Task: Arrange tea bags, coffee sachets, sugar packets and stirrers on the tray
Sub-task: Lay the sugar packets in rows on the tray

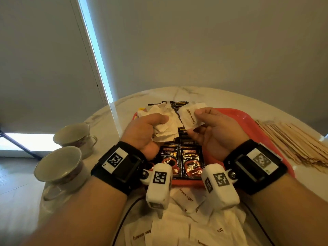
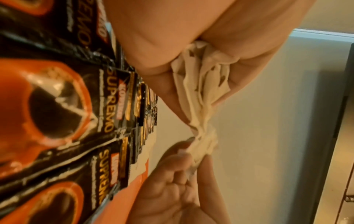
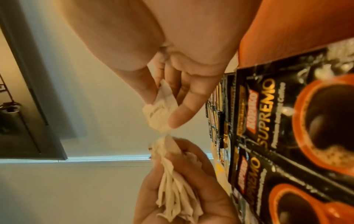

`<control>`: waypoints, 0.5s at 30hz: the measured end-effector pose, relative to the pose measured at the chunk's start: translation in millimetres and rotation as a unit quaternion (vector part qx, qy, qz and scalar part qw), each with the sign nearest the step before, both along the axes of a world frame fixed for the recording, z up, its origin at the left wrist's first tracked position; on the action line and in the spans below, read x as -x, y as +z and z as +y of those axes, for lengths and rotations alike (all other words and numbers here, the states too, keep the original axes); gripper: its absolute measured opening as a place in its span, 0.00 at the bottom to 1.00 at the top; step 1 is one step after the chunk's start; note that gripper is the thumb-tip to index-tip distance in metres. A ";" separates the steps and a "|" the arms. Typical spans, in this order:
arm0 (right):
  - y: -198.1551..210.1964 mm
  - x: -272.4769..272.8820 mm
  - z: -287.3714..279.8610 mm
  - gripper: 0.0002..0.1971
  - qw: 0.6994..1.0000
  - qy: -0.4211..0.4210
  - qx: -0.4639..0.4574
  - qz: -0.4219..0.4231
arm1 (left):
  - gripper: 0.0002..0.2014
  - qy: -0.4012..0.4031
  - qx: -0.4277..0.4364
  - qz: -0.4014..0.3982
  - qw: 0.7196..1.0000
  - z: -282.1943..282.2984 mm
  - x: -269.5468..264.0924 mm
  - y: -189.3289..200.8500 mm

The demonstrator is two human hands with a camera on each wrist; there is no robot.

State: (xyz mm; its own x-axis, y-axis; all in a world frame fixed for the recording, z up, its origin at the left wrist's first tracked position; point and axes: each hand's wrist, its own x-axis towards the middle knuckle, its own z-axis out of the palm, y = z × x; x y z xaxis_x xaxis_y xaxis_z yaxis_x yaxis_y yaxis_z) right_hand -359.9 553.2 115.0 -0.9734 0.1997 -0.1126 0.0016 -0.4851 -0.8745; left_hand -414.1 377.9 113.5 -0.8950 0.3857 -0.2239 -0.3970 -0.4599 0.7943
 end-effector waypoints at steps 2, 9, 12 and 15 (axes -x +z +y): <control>1.1 -0.5 -0.7 0.02 1.000 -0.004 -0.004 0.009 | 0.20 0.031 0.008 0.008 0.999 -1.8 2.3 -2.3; 4.2 -5.2 -3.6 0.26 0.997 0.045 -0.010 0.060 | 0.12 0.040 0.040 0.105 0.993 4.9 -6.2 -3.4; 3.5 -6.7 -3.1 0.22 0.997 0.019 -0.033 0.064 | 0.15 0.046 0.058 0.112 0.991 5.1 -6.6 -4.5; 2.4 -6.5 -4.6 0.14 0.997 0.020 -0.019 0.075 | 0.08 0.043 0.054 0.117 0.991 7.7 -8.6 -3.3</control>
State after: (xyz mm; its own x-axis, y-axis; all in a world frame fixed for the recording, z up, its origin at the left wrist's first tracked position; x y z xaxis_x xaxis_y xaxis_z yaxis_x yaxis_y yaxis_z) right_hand -353.3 548.7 117.4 -0.9859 0.1624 0.0409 -0.1114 -0.4531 -0.8845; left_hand -405.6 385.6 110.2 -0.9558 0.2909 -0.0422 -0.1590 -0.3909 0.9066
